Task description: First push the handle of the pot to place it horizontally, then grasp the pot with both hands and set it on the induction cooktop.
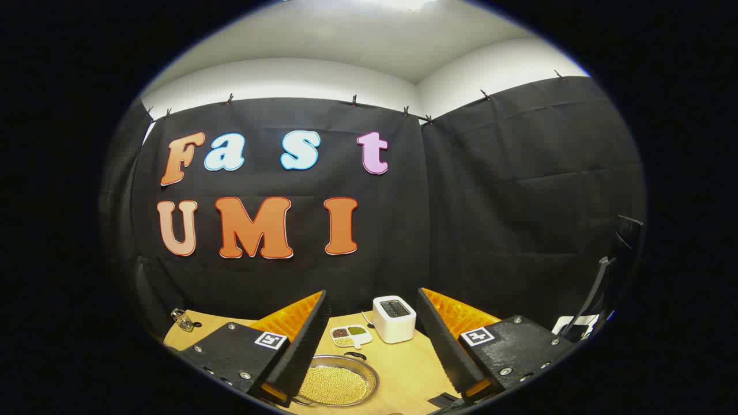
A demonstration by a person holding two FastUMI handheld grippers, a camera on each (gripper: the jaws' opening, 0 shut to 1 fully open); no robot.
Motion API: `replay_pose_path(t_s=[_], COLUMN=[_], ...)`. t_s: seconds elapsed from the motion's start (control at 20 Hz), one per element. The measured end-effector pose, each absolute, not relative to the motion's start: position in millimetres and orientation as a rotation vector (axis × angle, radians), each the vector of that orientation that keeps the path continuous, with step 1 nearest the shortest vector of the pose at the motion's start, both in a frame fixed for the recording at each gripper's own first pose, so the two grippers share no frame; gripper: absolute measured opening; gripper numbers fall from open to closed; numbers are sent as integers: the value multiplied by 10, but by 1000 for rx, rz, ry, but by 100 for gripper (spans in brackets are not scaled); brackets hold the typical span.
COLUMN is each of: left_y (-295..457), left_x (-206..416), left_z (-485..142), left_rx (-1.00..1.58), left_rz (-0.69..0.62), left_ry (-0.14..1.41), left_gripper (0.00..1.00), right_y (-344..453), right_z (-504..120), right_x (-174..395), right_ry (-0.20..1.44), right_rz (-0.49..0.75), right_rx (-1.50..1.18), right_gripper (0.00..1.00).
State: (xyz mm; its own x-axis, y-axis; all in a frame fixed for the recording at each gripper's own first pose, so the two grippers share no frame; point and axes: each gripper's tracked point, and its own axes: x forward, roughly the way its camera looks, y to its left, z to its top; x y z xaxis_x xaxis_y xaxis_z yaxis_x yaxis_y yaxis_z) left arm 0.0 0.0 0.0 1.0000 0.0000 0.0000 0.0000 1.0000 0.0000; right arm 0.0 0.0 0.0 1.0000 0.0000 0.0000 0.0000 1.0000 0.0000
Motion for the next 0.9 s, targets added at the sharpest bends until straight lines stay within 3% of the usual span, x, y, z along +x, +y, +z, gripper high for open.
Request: replay_pose_path(t_s=[0.9], left_y=[51], left_x=[-49], left_z=[56], left_rx=[27], left_rz=[2], left_ry=[-15], left_gripper=[98], right_y=[-42], right_z=[-81], right_x=[-55], right_ry=[20], right_rz=[0], right_rx=[-25], right_gripper=[94])
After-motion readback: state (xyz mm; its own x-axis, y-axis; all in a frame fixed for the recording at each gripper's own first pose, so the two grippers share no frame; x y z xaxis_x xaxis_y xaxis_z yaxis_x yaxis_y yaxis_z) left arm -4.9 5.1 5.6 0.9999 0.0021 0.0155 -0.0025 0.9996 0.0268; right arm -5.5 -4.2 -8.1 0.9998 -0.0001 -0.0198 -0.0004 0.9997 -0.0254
